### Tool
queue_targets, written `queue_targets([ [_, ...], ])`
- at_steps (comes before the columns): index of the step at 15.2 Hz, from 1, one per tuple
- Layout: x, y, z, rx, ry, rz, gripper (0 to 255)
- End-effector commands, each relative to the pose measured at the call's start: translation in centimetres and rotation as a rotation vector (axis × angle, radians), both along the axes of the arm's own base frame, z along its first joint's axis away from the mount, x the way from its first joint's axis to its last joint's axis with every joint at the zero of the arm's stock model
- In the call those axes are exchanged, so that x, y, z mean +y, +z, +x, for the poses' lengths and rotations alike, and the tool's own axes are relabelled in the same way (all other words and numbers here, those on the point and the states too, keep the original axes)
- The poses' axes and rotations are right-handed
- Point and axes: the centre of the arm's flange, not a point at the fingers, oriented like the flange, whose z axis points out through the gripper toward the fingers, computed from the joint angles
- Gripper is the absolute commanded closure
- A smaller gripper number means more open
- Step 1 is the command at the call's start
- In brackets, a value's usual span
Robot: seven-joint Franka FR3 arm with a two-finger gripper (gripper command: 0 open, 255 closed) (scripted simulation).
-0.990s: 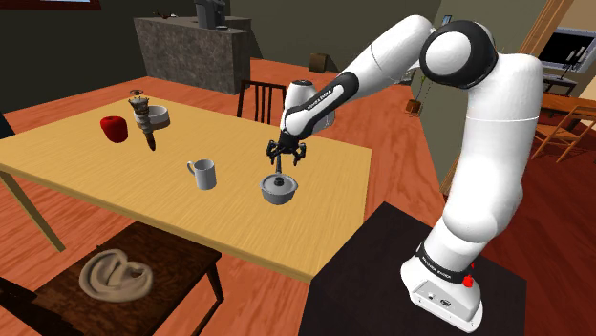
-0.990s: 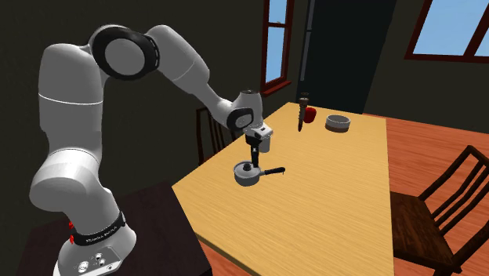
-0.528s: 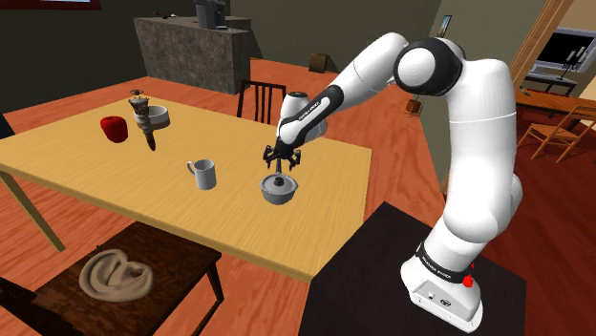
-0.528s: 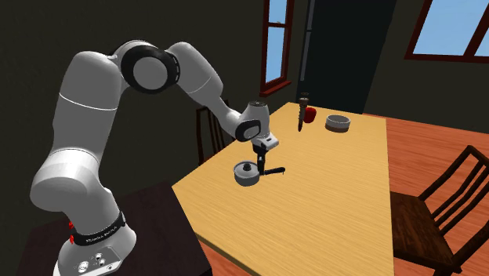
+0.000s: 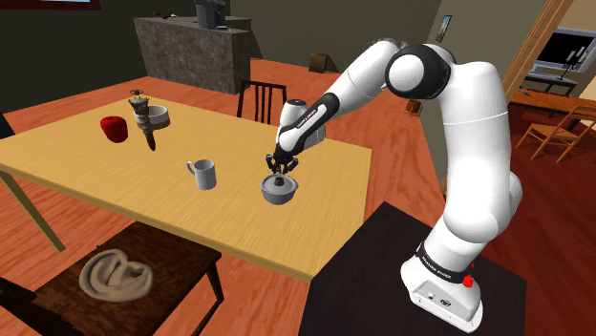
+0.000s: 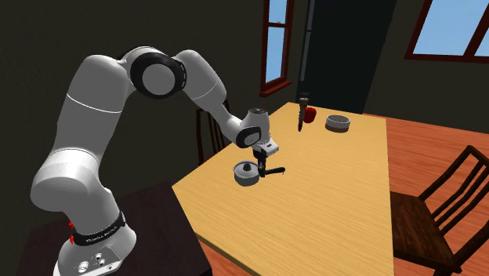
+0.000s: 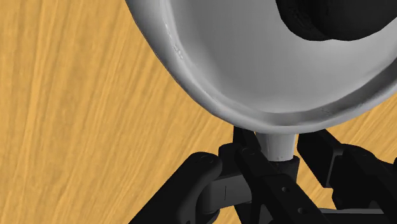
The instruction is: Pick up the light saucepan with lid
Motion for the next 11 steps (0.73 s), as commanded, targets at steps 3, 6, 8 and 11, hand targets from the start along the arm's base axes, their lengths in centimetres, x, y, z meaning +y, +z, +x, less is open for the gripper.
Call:
queue_targets([
  [3,0.0,-0.1,0.0,0.0,0.0,0.0,255],
  [6,0.1,-0.1,0.0,0.0,0.0,0.0,255],
  [8,0.0,-0.1,0.0,0.0,0.0,0.0,255],
  [11,0.0,1.5,-0.1,0.0,0.0,0.0,255],
])
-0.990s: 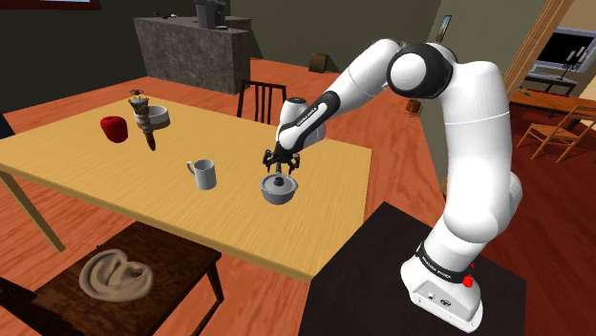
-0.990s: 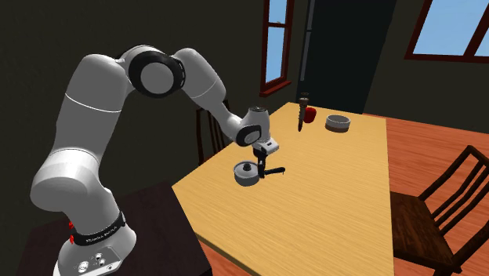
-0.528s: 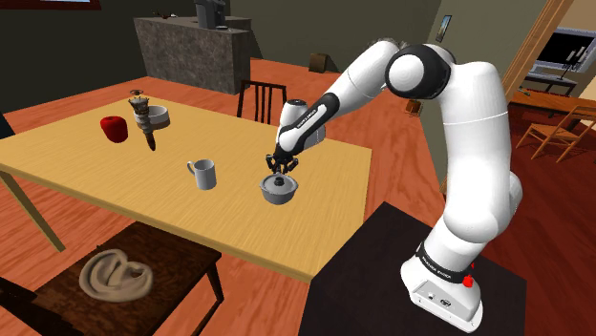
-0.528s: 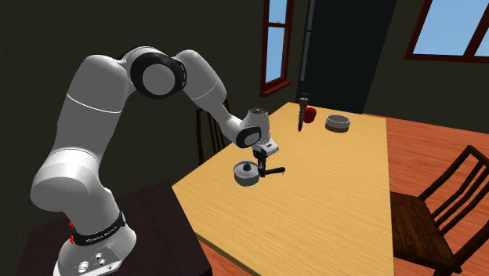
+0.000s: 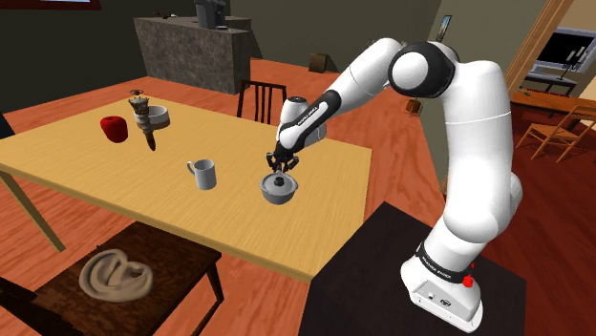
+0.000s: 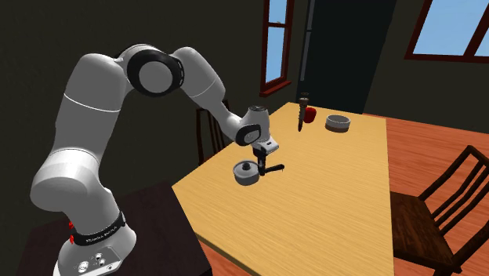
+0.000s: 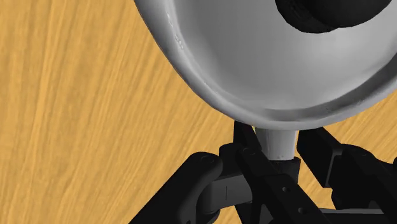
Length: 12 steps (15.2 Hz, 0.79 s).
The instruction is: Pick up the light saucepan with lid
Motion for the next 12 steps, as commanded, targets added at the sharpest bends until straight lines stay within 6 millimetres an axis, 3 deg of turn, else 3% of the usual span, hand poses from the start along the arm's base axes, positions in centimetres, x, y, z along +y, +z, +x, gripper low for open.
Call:
queue_targets([
  [1,0.0,1.0,0.1,-0.001,0.0,0.0,255],
  [12,0.0,6.9,0.1,-0.001,0.0,0.0,255],
])
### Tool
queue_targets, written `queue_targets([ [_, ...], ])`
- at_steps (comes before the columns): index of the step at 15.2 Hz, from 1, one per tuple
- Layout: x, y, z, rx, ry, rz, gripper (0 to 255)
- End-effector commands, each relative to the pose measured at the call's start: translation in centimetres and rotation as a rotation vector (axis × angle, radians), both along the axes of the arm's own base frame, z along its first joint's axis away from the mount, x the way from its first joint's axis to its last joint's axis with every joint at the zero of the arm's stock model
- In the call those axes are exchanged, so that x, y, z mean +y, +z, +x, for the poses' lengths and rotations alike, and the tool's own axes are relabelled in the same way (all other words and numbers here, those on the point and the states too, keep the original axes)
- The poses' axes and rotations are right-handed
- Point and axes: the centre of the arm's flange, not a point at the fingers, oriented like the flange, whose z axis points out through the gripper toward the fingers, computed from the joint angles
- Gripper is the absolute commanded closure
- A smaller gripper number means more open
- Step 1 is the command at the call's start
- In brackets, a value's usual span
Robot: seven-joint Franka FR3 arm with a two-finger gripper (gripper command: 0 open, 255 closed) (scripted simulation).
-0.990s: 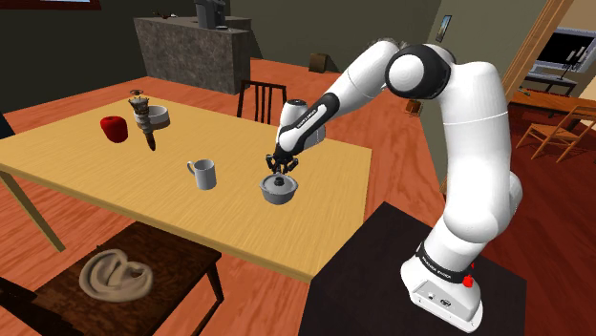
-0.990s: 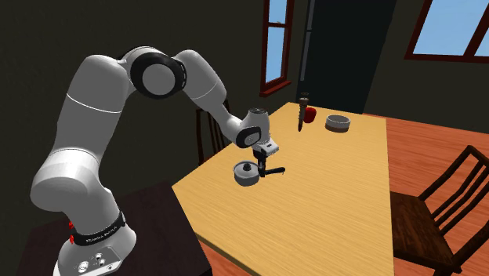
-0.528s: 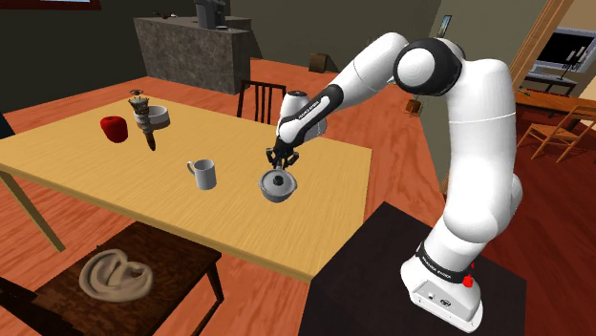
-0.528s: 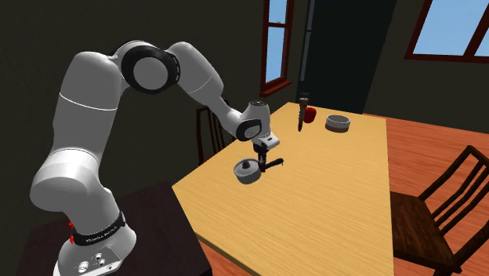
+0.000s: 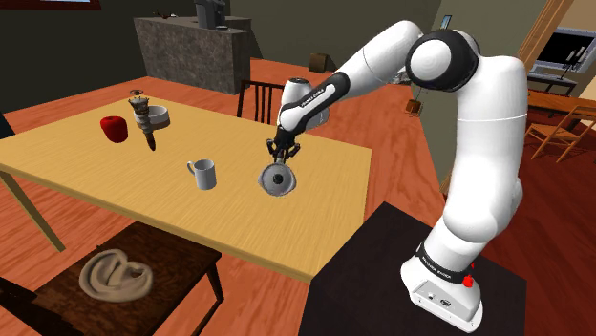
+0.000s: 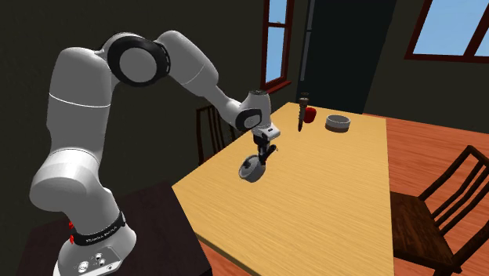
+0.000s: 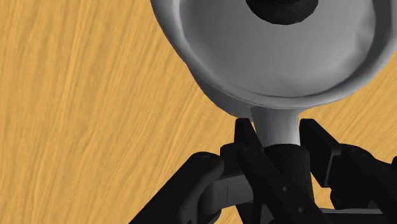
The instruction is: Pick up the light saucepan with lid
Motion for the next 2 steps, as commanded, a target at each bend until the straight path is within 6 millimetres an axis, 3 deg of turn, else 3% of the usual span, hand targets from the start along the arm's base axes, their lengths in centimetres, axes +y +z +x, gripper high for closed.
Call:
queue_targets([
  [1,0.07,0.64,-0.03,-0.001,0.0,0.0,255],
  [2,0.07,0.64,-0.03,-0.001,0.0,0.0,255],
])
